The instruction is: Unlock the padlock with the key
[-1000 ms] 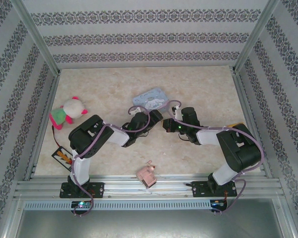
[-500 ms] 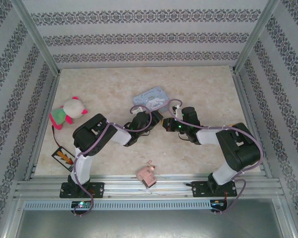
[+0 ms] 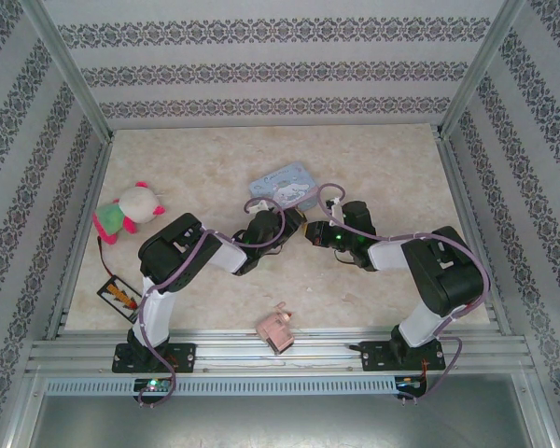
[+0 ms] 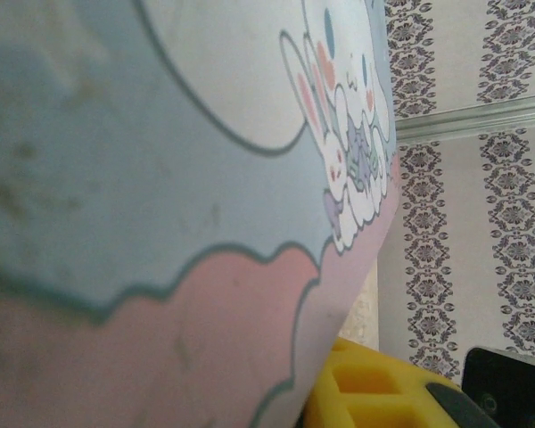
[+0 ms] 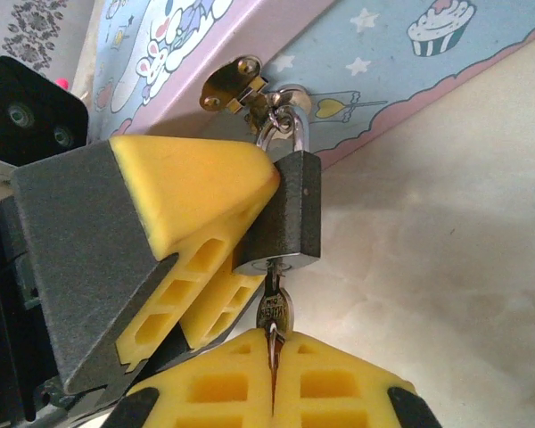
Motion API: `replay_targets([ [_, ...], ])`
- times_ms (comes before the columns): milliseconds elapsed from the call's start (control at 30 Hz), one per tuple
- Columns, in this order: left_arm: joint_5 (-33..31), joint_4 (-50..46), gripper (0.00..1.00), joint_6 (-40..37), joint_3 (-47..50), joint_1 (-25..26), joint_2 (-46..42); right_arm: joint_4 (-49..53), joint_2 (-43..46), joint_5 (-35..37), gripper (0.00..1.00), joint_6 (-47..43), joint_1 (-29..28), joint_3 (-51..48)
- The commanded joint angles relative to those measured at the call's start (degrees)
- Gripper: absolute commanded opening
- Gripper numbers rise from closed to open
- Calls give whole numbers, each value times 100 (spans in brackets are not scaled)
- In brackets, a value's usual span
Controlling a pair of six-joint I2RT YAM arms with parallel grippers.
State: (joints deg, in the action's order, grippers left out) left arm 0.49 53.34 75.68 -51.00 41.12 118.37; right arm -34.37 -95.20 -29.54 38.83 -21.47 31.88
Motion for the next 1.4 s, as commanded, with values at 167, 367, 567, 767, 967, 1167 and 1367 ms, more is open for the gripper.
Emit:
replay_targets([
  [167,540,626,15,61,175,-8,84,-712,-60,-188,0,297,106,91],
  [367,956,906,0,36,498,-23,-136,-1093,35,-272,0,645,135,-150],
  [567,1434,935,0,5,866,-34,-471,-1624,96,-306,0,1263,135,-465],
  [767,1751,340,0,-1,994,-8,-800,-1761,275,-101,0,1434,-29,-656],
  [967,1836,278,0,-27,1017,16,-881,-1862,252,175,0,1479,-197,-691],
  [1167,1893,335,0,4,904,86,-656,-2134,190,432,0,1778,-232,-610],
  [1367,1909,539,0,148,886,106,-420,-2201,151,903,0,2073,-470,-516],
])
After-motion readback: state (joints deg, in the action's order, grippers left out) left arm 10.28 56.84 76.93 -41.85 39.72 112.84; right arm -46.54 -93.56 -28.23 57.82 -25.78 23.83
